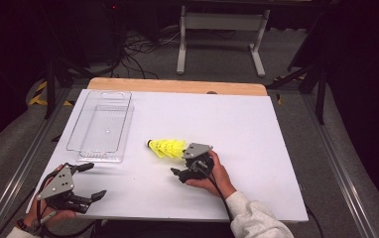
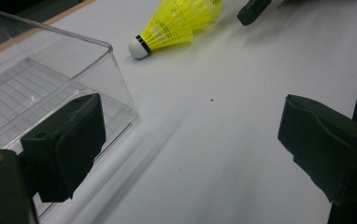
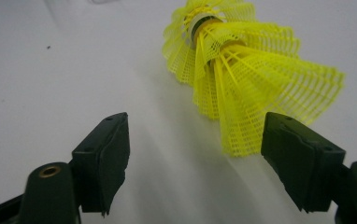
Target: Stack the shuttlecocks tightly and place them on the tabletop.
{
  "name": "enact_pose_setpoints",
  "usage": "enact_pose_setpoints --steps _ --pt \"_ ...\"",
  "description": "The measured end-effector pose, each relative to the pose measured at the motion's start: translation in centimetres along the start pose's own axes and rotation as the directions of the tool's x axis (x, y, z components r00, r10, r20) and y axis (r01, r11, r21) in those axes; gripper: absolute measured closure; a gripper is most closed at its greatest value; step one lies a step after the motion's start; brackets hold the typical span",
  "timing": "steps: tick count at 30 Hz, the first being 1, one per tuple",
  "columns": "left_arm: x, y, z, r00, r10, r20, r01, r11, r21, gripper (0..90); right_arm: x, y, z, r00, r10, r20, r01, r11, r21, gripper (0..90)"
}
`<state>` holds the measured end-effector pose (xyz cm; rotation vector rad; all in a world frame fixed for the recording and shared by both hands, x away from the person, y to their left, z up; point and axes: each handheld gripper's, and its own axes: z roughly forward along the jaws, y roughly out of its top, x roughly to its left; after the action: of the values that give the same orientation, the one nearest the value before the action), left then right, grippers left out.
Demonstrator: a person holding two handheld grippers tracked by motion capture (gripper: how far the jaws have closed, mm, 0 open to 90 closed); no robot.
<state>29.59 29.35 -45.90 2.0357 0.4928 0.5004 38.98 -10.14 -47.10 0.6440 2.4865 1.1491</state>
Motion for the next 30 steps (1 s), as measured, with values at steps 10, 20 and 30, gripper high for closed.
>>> enact_pose_setpoints --steps 10,20,30 --pt "-0.3 -0.3 -0.4 0.9999 -0.005 -0.015 0.005 0.9999 0.012 8.9 0.5 1.7 2.2 0.9967 0.076 -0.031 -0.076 0.997 0.001 29.0" --pt "-0.5 -0.3 -0.3 0.9999 0.003 -0.013 -0.002 0.9997 0.025 9.0 0.8 2.9 4.0 0.9829 0.183 0.017 -0.183 0.983 -0.017 35.7" --pt "-0.3 -0.1 0.4 0.9999 0.007 0.007 -0.007 0.9995 0.031 9.4 1.2 3.4 5.1 0.9486 0.284 0.139 -0.274 0.958 -0.089 51.8"
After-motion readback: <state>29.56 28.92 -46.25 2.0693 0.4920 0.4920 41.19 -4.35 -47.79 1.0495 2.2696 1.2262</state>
